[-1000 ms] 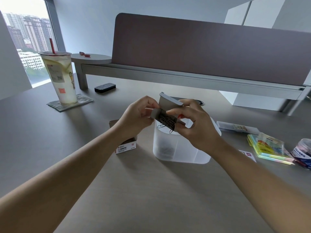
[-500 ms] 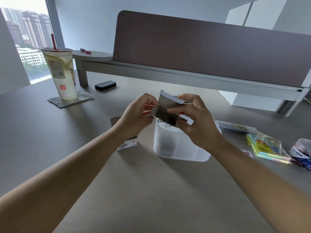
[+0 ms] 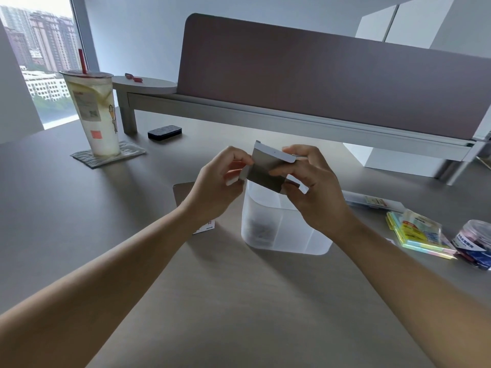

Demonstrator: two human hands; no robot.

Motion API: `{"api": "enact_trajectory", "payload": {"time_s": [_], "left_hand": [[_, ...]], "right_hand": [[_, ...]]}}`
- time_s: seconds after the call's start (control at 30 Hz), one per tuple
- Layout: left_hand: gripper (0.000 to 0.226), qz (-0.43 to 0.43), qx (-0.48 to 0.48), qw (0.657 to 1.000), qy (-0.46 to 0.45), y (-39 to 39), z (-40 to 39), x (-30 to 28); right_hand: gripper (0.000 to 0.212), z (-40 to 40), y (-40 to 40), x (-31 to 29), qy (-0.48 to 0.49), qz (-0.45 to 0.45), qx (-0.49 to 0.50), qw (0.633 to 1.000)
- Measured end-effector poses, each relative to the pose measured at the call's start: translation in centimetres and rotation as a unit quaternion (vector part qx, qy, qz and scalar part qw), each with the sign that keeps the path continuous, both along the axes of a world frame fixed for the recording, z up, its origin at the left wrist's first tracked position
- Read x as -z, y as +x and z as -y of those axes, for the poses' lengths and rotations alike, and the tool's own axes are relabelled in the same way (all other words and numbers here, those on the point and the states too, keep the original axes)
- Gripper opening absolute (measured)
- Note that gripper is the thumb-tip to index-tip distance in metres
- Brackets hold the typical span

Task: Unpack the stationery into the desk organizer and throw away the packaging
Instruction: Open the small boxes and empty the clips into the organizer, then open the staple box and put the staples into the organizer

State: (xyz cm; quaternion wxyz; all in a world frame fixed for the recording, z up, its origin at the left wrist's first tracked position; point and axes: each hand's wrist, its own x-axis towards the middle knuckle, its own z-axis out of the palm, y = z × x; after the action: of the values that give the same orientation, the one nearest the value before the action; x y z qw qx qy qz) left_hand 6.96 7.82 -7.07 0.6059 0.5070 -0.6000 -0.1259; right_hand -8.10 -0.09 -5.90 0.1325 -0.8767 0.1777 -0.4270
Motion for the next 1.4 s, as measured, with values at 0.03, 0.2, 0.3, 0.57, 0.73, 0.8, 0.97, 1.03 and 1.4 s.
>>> {"api": "enact_trajectory", "payload": {"time_s": [0.03, 0.2, 0.3, 0.57, 0.73, 0.8, 0.97, 1.03, 1.4], "left_hand": [[0.041, 0.002, -0.001, 1.0, 0.002, 0.1, 0.0, 0.1], [0.045, 0.052, -0.006, 0.998, 0.031, 0.8, -0.1, -0.2], [0.051, 0.077, -0.009, 0.996, 0.053, 1.0, -0.7, -0.8], [0.053, 0.033, -0.009, 0.997, 0.074, -1.4, -4.1, -1.1], [0.048, 0.0, -0.068, 0.991, 0.112, -2.9, -8.0, 1.2], [0.043, 0.007, -0.11, 0.984, 0.143, -3.1, -9.5, 2.7], [0.047, 0.092, -0.225, 0.944, 0.222, -3.2, -12.3, 5.2], [0.048, 0.109, -0.257, 0.929, 0.245, -3.1, -12.3, 5.3], [0.073, 0.099, -0.334, 0.901, 0.257, -2.4, -10.1, 6.0]], "right_hand": [[0.036, 0.0, 0.1, 0.0, 0.009, -0.001, -0.003, 1.0], [0.042, -1.0, 0.2, -1.1, 0.159, 0.028, -0.05, 0.986], [0.047, -1.5, 0.0, -2.0, 0.233, 0.064, -0.059, 0.968], [0.037, -3.8, -0.9, -2.7, 0.295, 0.075, -0.062, 0.951], [0.026, -6.6, -2.8, -0.6, 0.26, 0.027, -0.042, 0.964], [0.028, -7.5, -4.0, 0.8, 0.237, -0.003, -0.037, 0.971], [0.03, -8.0, -8.0, 4.2, 0.177, -0.079, 0.009, 0.981], [0.032, -7.1, -9.5, 5.4, 0.159, -0.122, 0.041, 0.979], [0.058, -0.5, -14.3, 6.8, 0.125, -0.261, 0.254, 0.923]]}}
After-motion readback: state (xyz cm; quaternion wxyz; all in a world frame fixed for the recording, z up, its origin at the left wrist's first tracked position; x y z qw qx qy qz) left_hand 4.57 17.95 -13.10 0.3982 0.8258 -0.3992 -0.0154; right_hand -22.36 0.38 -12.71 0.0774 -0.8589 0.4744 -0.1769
